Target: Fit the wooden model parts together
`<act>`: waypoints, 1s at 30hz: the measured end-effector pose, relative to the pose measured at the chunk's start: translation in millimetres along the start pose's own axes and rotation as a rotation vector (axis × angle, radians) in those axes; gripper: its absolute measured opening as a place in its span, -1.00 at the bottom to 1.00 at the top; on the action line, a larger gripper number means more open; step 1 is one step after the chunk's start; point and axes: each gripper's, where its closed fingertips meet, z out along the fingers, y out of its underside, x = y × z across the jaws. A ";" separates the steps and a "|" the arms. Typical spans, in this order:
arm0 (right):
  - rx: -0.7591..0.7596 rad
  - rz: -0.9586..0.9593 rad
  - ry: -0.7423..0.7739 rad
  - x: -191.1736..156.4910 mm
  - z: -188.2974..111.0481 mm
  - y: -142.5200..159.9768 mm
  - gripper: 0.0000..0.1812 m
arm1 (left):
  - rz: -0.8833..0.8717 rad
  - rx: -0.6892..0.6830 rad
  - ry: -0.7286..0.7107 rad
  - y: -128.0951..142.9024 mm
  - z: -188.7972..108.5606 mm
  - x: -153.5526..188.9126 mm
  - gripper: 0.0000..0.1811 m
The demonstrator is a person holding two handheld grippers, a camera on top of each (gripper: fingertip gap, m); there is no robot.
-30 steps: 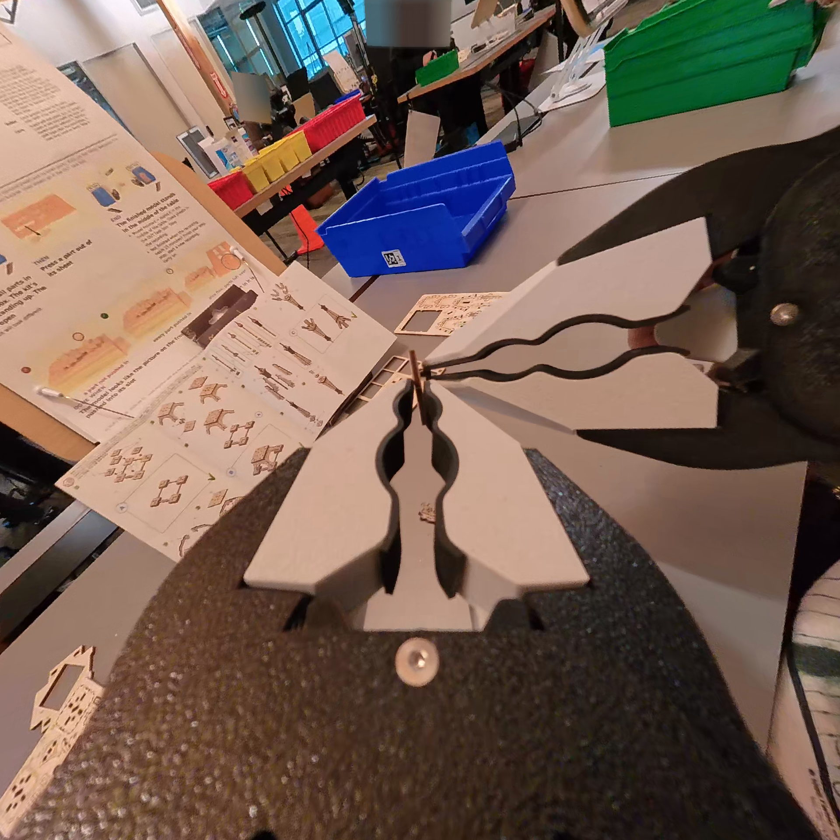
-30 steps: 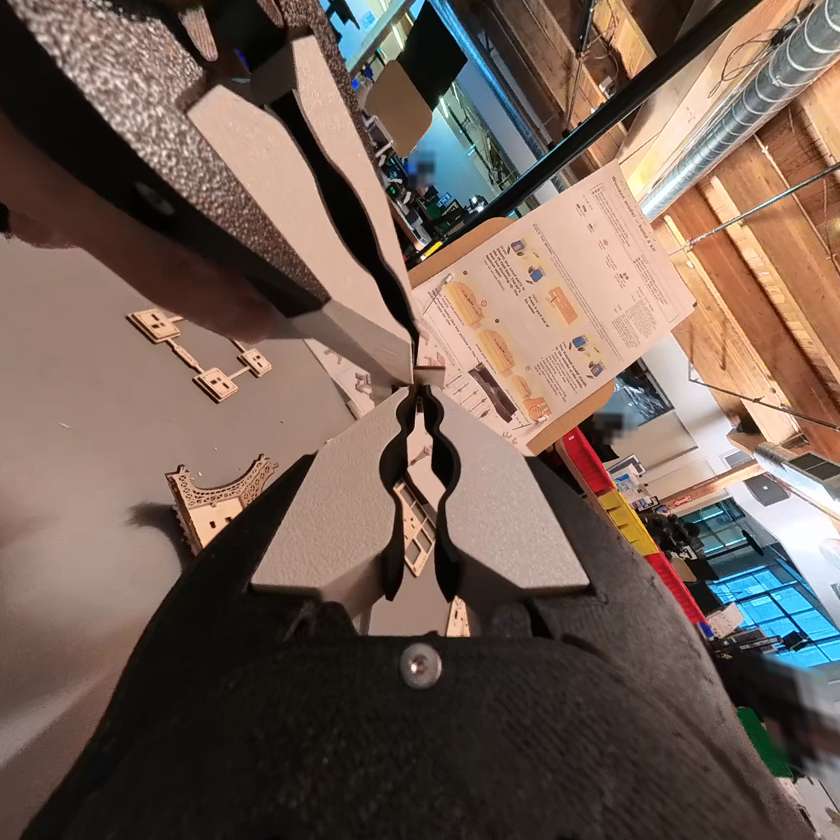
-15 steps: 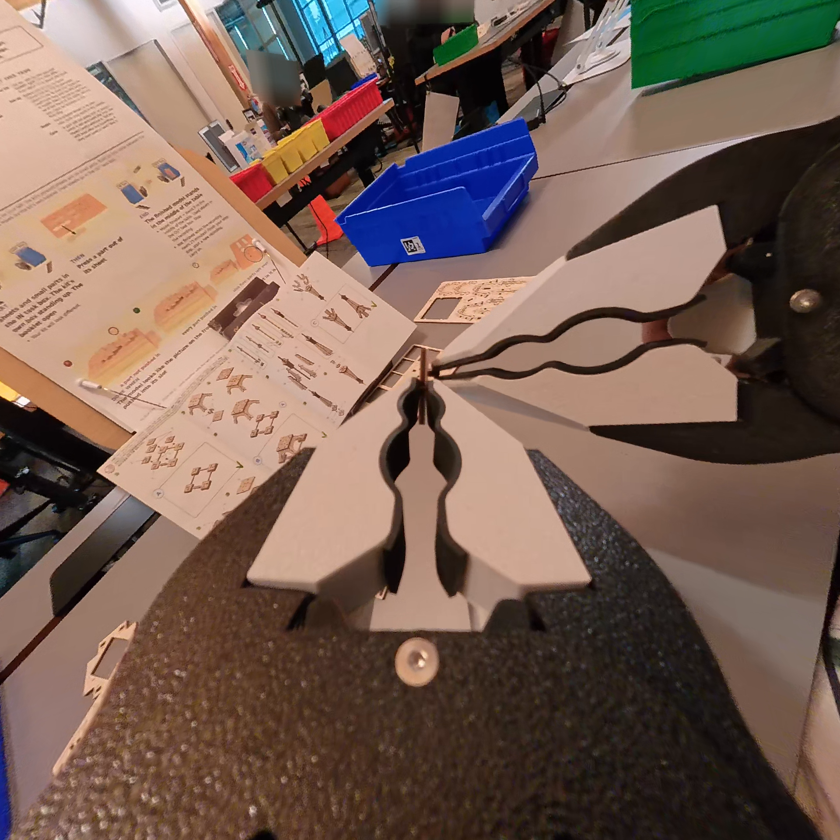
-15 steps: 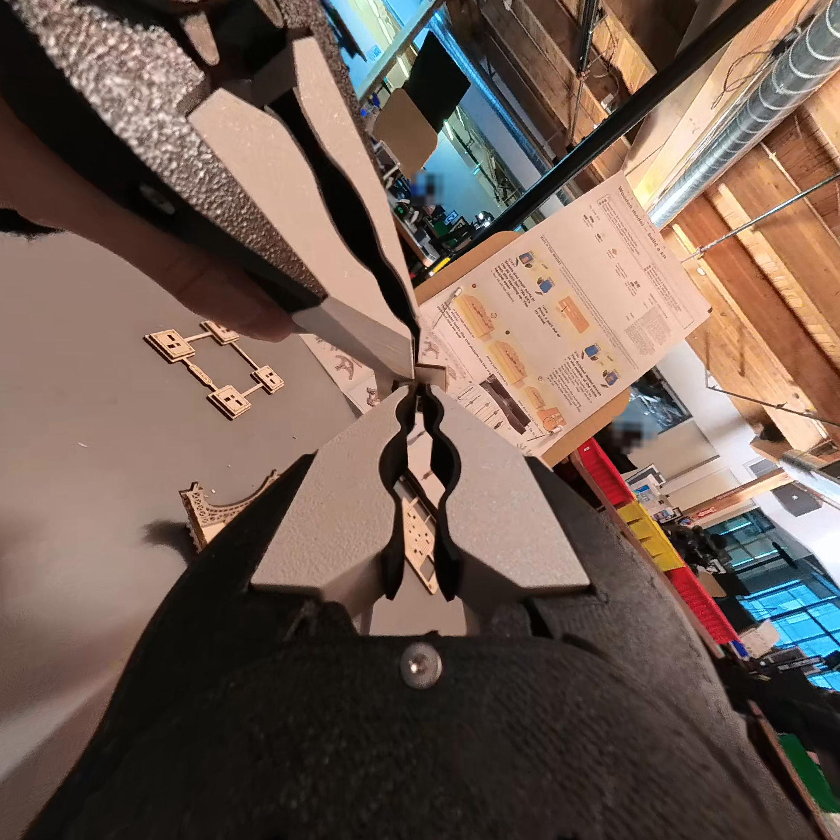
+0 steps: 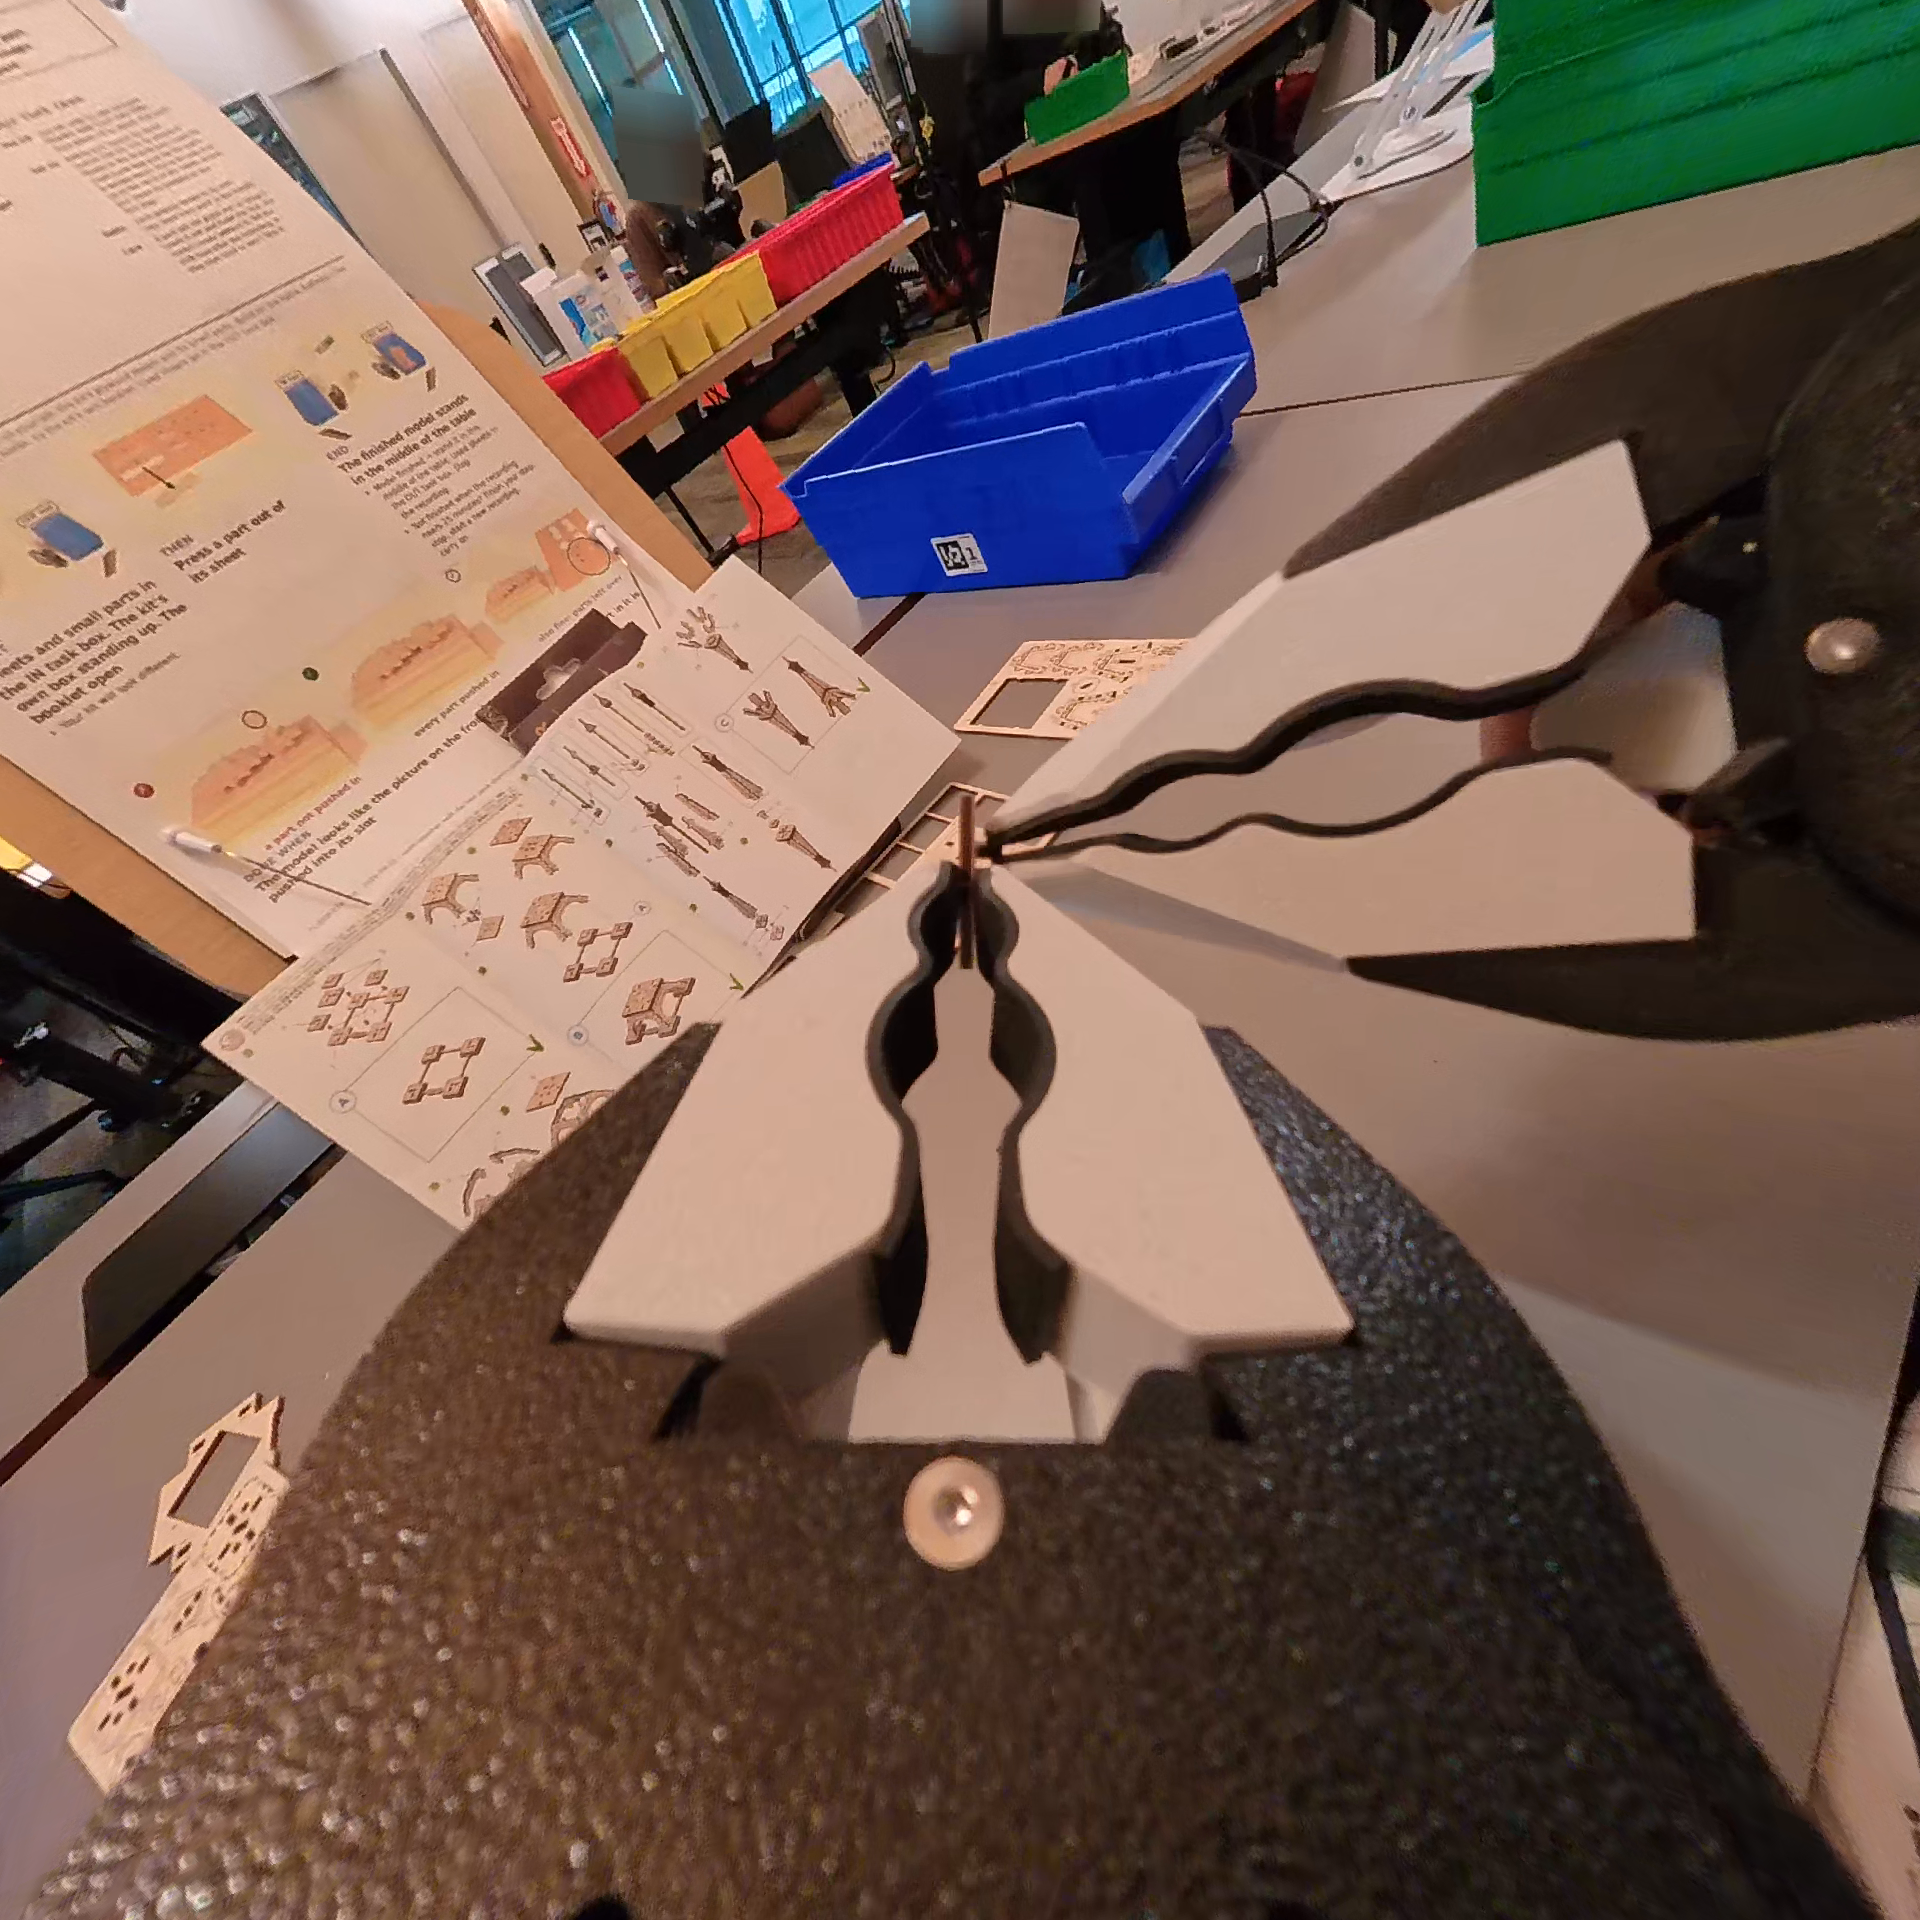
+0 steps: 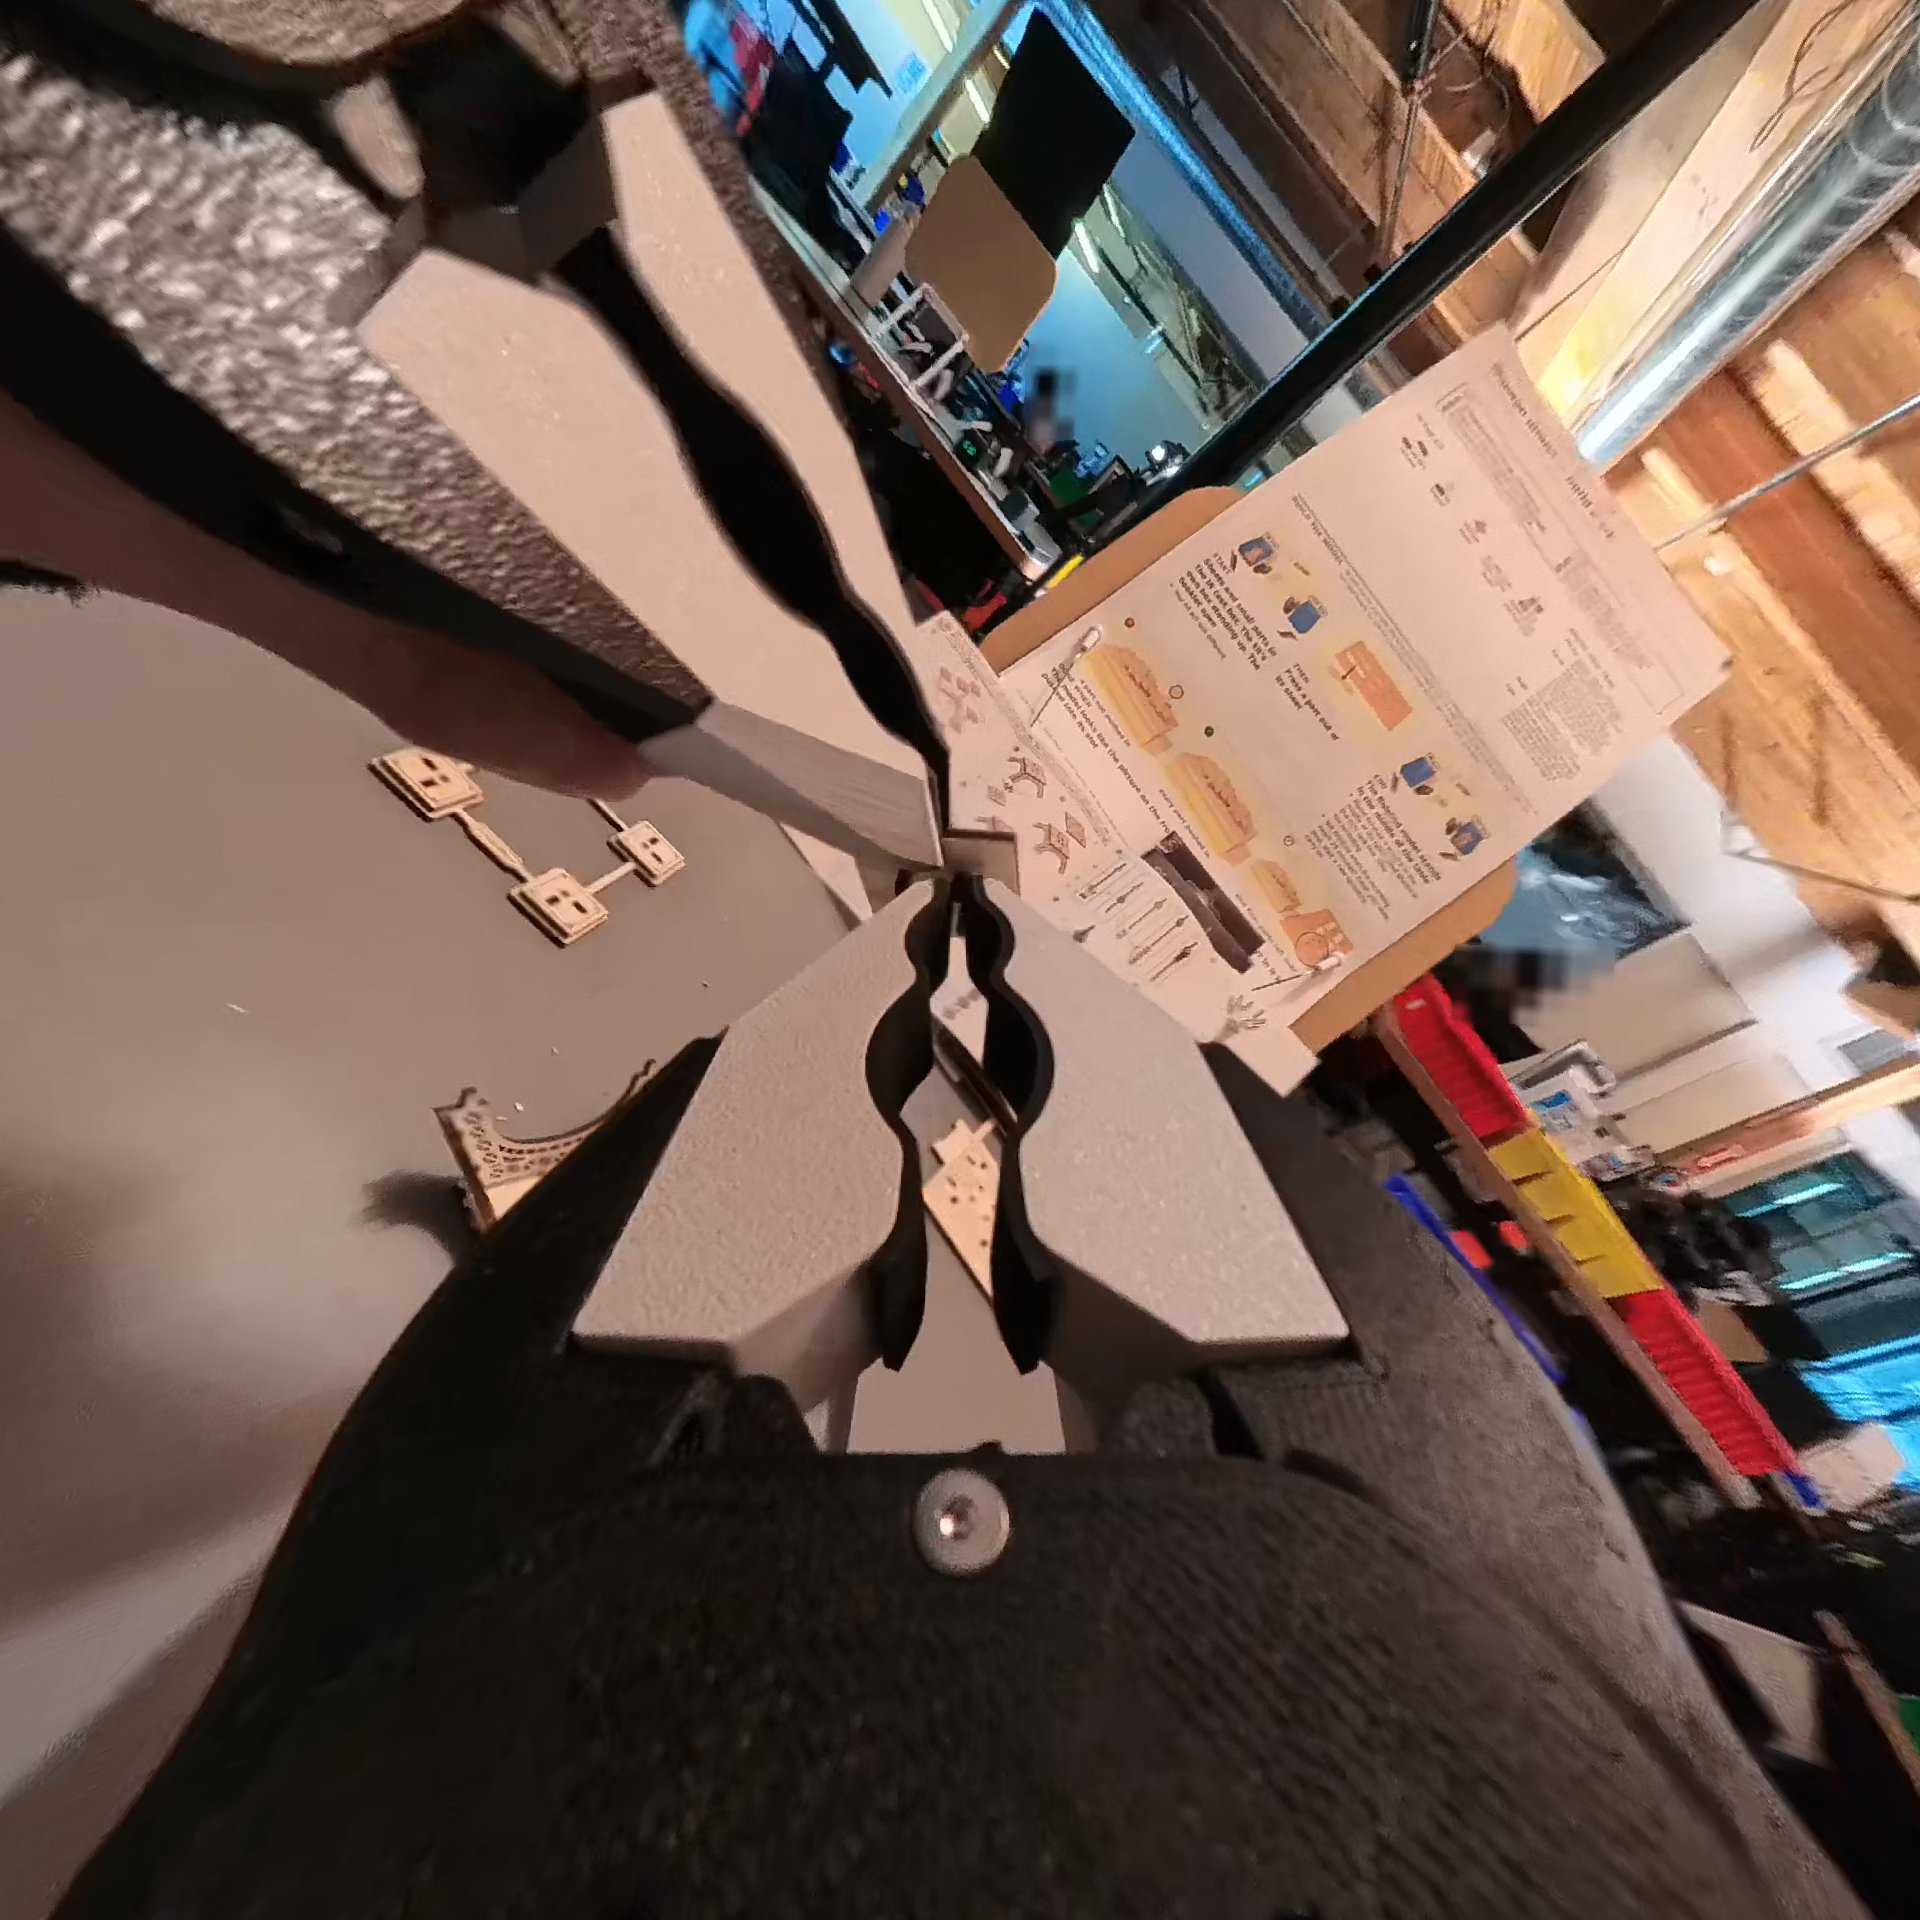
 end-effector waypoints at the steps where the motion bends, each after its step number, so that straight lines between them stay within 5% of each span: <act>1: 0.005 0.029 -0.017 0.7 0.1 0.3 -0.99 | 0.003 -0.002 -0.003 -0.5 0.2 -0.2 -1.00; 6: -0.017 -0.127 -0.010 -2.2 -0.3 -1.0 -0.99 | -0.006 -0.005 0.001 1.0 -0.5 -0.8 -0.99; 30: 0.002 -0.141 -0.027 2.6 4.2 -2.5 -1.00 | -0.061 0.027 -0.019 -2.4 1.4 -8.6 -1.00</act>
